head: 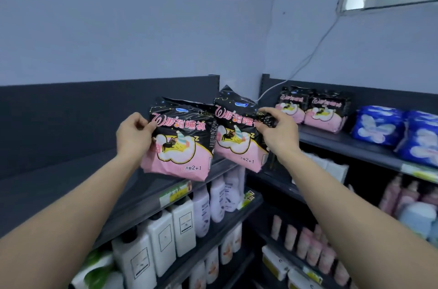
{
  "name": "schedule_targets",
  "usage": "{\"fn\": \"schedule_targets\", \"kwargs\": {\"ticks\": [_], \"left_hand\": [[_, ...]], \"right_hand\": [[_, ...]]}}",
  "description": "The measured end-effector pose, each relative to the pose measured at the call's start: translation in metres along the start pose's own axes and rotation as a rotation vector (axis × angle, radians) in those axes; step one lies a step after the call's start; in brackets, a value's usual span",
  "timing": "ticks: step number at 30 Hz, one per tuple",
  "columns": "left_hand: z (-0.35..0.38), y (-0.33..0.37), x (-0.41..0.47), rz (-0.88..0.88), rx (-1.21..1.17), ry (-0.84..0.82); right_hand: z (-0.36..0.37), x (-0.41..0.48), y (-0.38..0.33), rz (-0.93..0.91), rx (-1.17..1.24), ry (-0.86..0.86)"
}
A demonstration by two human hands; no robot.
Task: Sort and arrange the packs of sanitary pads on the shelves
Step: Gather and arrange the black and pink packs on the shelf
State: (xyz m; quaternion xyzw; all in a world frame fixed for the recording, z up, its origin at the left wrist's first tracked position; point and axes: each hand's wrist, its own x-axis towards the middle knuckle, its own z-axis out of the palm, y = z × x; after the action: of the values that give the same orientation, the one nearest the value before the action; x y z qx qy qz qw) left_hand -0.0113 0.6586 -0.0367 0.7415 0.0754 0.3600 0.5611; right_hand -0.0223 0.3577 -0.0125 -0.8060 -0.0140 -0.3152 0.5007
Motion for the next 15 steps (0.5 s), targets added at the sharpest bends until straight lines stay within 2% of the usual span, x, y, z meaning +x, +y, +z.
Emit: {"fn": "schedule_targets", "kwargs": {"ticks": [15], "left_hand": [[0.245,0.004,0.071,-0.044,-0.204,-0.283]], "right_hand": [[-0.075,0.128,0.108,0.136,-0.21,0.223]]}}
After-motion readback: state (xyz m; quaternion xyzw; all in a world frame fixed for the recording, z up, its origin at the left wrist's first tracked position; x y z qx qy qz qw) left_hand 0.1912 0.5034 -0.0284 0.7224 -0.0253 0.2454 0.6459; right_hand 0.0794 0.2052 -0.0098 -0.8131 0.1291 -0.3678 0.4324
